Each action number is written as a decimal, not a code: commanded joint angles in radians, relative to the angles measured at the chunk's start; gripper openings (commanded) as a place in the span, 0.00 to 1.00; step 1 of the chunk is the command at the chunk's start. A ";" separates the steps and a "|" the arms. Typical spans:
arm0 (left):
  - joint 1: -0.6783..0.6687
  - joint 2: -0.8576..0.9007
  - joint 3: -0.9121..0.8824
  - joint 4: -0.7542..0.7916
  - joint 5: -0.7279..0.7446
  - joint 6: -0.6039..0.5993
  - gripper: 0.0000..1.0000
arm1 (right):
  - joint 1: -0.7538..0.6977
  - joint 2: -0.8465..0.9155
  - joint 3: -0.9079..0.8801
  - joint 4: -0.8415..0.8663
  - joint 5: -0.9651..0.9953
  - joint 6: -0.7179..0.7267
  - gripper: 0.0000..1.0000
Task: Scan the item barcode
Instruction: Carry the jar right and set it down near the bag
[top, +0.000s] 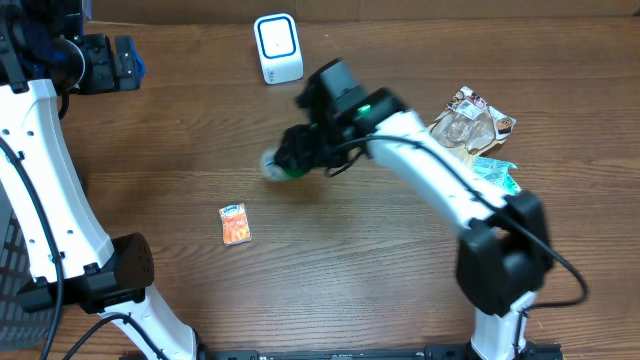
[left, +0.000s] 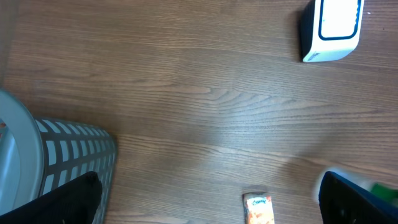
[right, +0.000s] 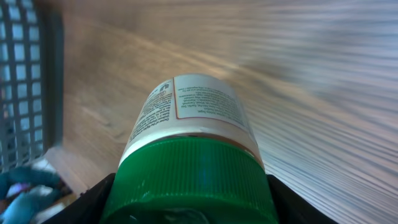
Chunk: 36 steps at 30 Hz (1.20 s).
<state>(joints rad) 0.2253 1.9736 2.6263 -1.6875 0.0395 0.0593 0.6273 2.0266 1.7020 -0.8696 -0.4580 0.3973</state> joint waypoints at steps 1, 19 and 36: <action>0.004 -0.005 0.002 -0.002 -0.006 0.012 1.00 | 0.066 0.058 0.019 0.039 -0.063 0.045 0.53; 0.004 -0.005 0.002 -0.002 -0.006 0.012 1.00 | -0.017 0.081 0.175 -0.343 0.426 0.040 0.41; 0.003 -0.005 0.002 -0.002 -0.006 0.012 0.99 | -0.349 0.082 0.000 -0.660 0.569 0.053 0.49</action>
<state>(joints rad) 0.2253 1.9736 2.6263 -1.6875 0.0395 0.0597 0.3283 2.1345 1.7359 -1.5288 0.0914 0.4408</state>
